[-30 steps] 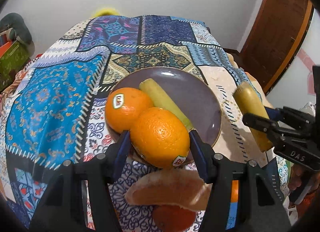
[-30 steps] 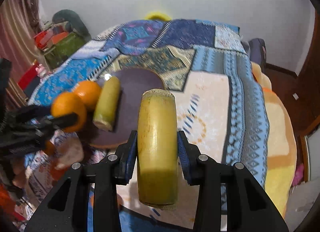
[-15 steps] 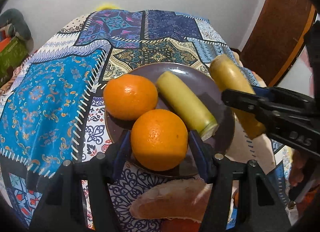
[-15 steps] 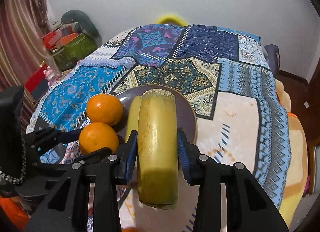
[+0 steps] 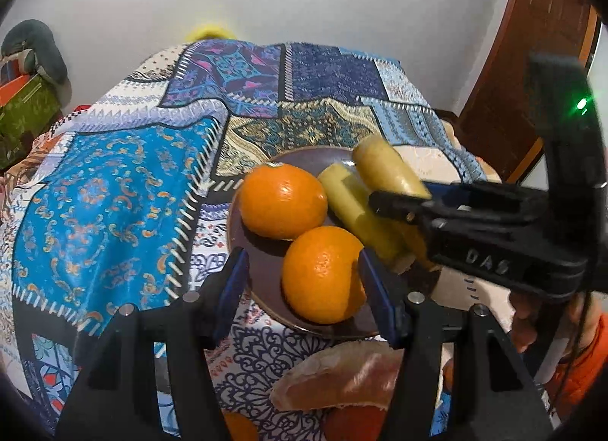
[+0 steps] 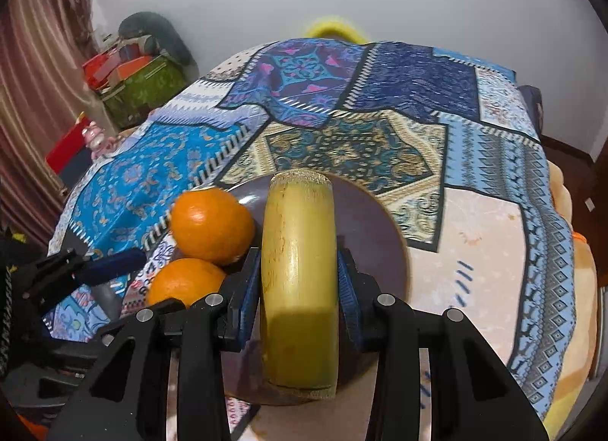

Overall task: Organize fruits
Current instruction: 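Lower the cob beside the first with the right tool while the left tool places its orange, then open both tools and pull them back from the plate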

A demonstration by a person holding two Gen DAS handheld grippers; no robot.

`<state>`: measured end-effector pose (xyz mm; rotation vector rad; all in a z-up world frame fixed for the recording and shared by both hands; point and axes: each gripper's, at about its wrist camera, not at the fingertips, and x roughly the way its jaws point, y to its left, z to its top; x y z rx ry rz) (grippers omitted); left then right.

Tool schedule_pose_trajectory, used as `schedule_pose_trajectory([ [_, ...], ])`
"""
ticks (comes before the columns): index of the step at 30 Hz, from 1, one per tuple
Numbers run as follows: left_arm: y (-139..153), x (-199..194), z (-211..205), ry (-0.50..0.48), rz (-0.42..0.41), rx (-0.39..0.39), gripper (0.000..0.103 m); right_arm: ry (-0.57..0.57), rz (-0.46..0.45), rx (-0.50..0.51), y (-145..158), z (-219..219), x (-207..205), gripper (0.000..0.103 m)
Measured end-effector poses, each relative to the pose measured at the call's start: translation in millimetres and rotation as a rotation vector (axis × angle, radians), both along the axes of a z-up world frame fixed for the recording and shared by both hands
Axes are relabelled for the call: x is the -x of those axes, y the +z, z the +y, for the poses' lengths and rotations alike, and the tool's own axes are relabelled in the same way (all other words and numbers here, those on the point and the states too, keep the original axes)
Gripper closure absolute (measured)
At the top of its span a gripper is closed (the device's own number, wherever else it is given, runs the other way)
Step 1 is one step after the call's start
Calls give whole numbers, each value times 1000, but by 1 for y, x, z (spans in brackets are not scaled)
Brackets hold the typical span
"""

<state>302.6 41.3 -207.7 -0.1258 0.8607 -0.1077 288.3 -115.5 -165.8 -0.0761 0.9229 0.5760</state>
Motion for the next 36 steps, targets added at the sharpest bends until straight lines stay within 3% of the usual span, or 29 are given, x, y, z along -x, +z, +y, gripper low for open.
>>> schedule_pose_trajectory([
  [5,10,11,9,21,-31,-7,43,16,0,-5,1,11,2,68],
  [16,6,13,22,51,-28,-6,43,-62,-7,91,-12,-1,-19,68],
  [26,3,11,23,60,-21,-8,43,-66,25,67,-13,-5,-25,65],
  [36,27,34,24,79,-51,-30,43,-47,-32,81,12,-6,3,65],
])
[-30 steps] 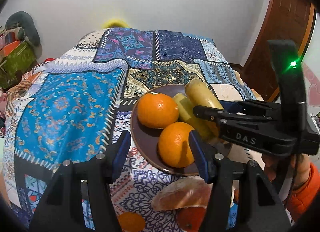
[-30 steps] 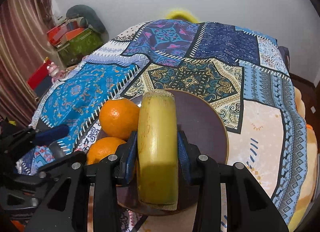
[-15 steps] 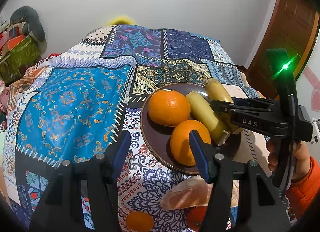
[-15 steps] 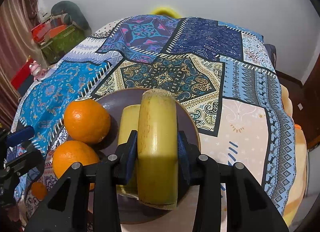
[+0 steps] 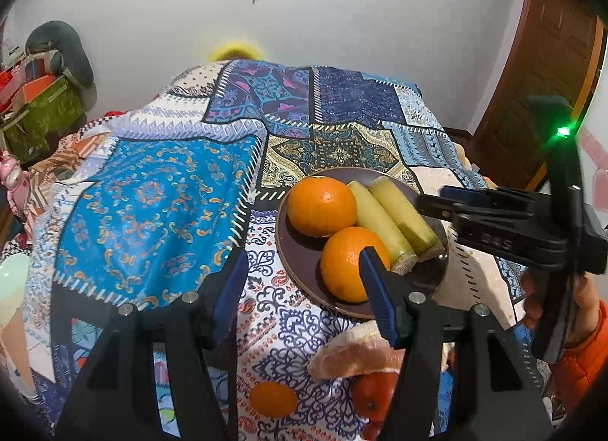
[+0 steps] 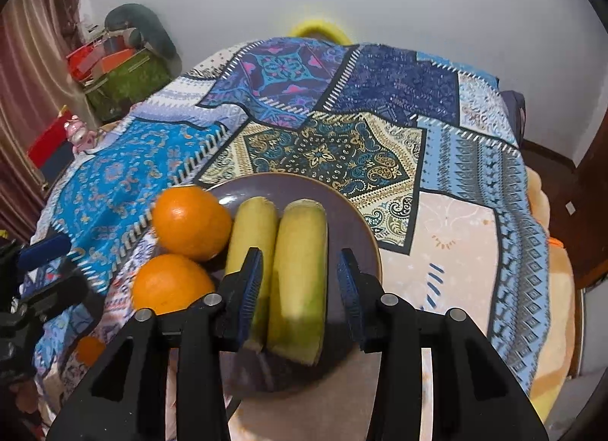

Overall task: Organize fruits
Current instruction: 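Open both tools and pull them back from the plate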

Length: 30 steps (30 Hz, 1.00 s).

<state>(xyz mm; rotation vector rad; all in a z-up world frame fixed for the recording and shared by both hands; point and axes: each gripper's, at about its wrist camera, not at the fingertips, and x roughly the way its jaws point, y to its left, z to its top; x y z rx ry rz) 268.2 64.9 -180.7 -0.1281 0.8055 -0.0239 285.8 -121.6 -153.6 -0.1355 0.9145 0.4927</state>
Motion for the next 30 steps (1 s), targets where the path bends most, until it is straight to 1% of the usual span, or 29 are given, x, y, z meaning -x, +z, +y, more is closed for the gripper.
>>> schedule_pose_trajectory([
  [2,6,9,0,1,-9,-8,42,3,-15,-1,9,-4,13,65],
  [4,12,18,0,5,-15,-18,39,7,-28,-2,17,-8,28,65],
  [6,16,29,1,12,-21,-30,38,7,-35,-7,24,-14,42,64],
  [7,18,32,2,15,-22,-35,38,5,-37,-13,27,-18,52,62],
  [13,18,58,11,43,4,-47,38,-12,-41,-17,34,-36,90,57],
  [15,14,65,14,52,22,-54,38,-16,-38,-18,34,-40,101,54],
  [16,10,68,16,58,34,-57,38,-19,-38,-18,33,-42,107,48],
  [17,7,72,17,62,46,-57,38,-23,-43,-14,33,-44,114,45],
  [20,-7,82,21,72,86,-58,38,-27,-43,-5,29,-46,126,44],
  [26,-39,89,23,58,170,-36,38,-17,7,8,11,-44,142,44],
  [30,-54,88,18,42,195,-32,38,-5,38,25,-6,-40,147,44],
])
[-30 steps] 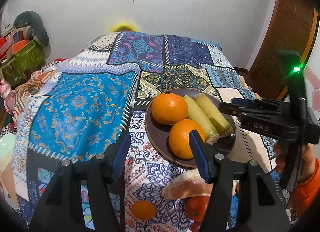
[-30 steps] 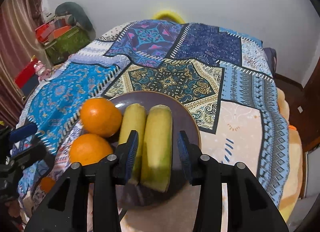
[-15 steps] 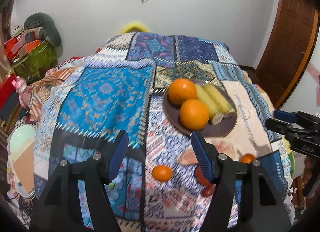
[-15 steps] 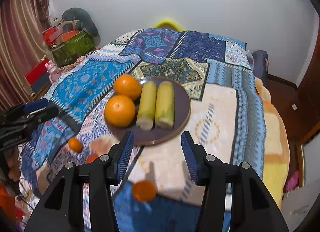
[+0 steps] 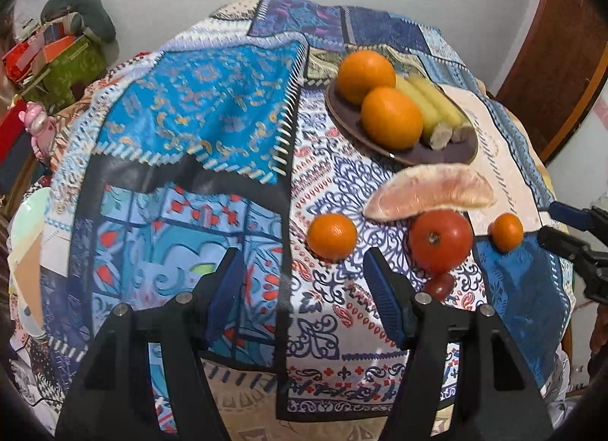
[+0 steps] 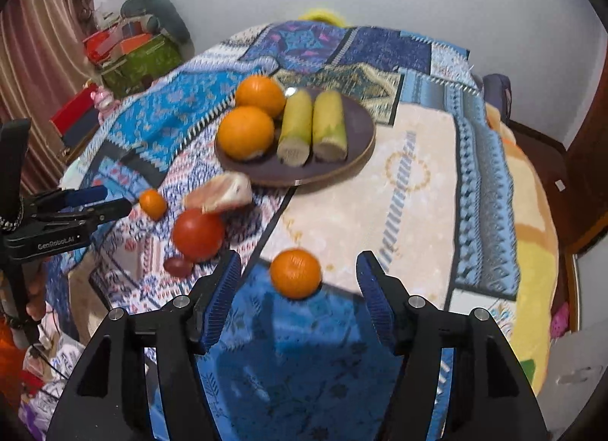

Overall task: Organize fruits
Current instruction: 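Open both tools and pull them back from the plate, then grasp a mandarin with the right tool while the left tool grasps another mandarin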

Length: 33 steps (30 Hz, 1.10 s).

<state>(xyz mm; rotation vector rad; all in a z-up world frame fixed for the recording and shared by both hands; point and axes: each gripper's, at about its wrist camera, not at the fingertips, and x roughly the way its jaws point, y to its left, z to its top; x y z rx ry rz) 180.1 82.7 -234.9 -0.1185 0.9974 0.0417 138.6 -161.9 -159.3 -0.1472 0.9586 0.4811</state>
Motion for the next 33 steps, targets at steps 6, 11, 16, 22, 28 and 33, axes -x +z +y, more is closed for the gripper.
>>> schedule_pose_trajectory([
  [6,-12,-10,-4,-13,17,9,38,12,47,29,-26,7,0,44],
  [11,-17,-18,-4,-17,14,1,42,9,78,27,-40,7,-6,44],
  [16,-16,-22,-4,-17,-3,10,56,15,96,25,-47,7,-8,60],
  [22,-12,-26,-8,-41,-13,20,72,23,83,21,-45,7,-6,69],
  [28,-6,-25,-9,-42,-17,32,73,24,66,4,-38,5,-8,69],
  [33,12,-22,-16,-64,-54,33,86,16,36,-7,-26,2,-13,69],
])
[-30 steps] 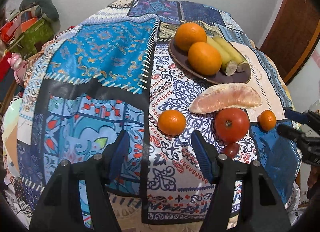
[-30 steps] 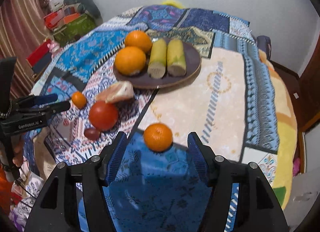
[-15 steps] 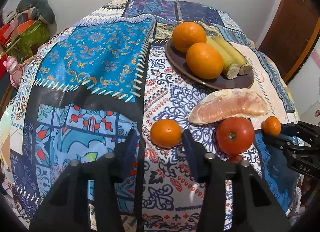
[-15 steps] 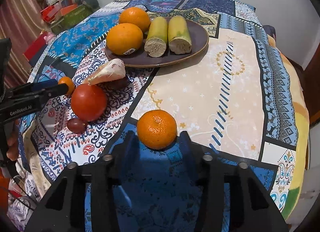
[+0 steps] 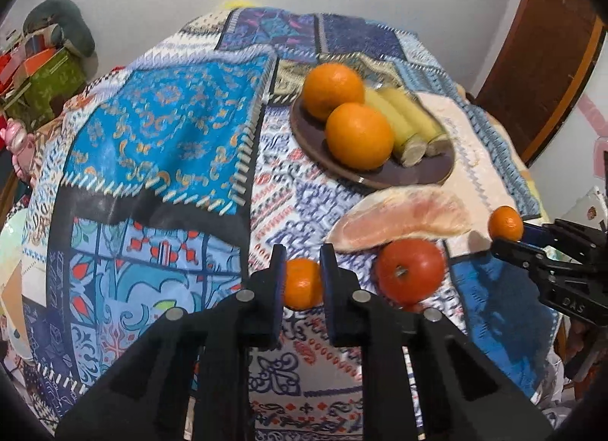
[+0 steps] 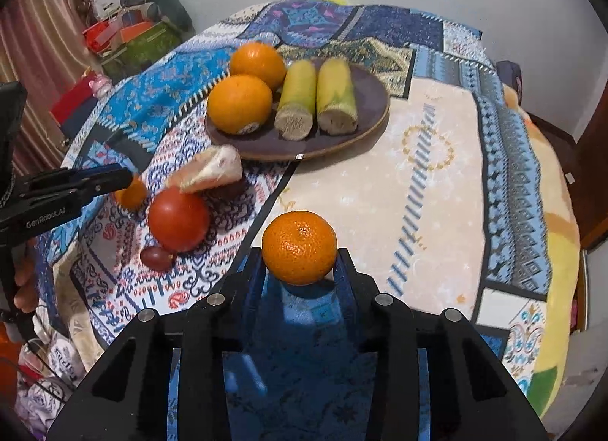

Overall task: Organize fruits
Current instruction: 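Grasp a mandarin with the right tool while the left tool grasps another mandarin, then carry the mandarin to the plate rim with the right tool while the left tool brings its mandarin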

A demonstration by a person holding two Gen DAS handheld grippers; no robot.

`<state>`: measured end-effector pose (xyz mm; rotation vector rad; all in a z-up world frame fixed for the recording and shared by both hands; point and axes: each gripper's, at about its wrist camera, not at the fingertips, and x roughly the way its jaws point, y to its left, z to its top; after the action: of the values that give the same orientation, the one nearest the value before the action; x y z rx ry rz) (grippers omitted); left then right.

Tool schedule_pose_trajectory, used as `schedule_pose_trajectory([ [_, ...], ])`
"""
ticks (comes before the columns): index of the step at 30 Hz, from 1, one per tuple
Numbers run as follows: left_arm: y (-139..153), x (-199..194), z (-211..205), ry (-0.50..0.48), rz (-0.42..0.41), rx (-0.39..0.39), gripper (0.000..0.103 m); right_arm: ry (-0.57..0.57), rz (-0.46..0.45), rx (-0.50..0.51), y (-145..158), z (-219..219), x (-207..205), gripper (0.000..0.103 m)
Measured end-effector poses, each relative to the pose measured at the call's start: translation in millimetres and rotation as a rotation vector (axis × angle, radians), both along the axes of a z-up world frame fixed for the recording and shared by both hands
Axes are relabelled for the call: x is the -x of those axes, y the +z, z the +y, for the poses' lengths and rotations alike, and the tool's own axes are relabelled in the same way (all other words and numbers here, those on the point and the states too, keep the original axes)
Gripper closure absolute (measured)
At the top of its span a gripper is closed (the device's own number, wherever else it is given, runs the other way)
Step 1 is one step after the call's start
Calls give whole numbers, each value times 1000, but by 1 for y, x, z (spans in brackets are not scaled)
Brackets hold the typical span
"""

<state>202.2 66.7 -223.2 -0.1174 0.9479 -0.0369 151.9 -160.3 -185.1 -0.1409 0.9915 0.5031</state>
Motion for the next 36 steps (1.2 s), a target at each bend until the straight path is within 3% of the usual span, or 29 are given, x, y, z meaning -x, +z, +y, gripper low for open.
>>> schedule_pose_trajectory([
  [5,7,-4,-2,15,-13,-10,82,-12,-27,-24,11,-4,-8,69],
  [7,2,-5,0,22,3,-3,58,-16,-26,-40,13,-7,-10,69],
  [9,-3,-1,2,34,4,-22,47,-18,-30,-45,13,-8,-10,69],
  [20,-25,0,-5,-14,36,-37,47,-17,-7,-47,2,-15,-15,69],
  [23,-32,-7,-9,-15,55,-30,56,-15,-5,-48,0,-15,-19,69],
  [25,-38,-9,-9,-4,65,-38,69,-14,-4,-54,0,-14,-22,69],
  [26,-40,-9,-7,-1,69,-32,69,-14,-4,-56,0,-14,-23,69],
  [36,-13,-12,-7,-9,4,2,69,-4,-25,-85,7,-11,-37,69],
])
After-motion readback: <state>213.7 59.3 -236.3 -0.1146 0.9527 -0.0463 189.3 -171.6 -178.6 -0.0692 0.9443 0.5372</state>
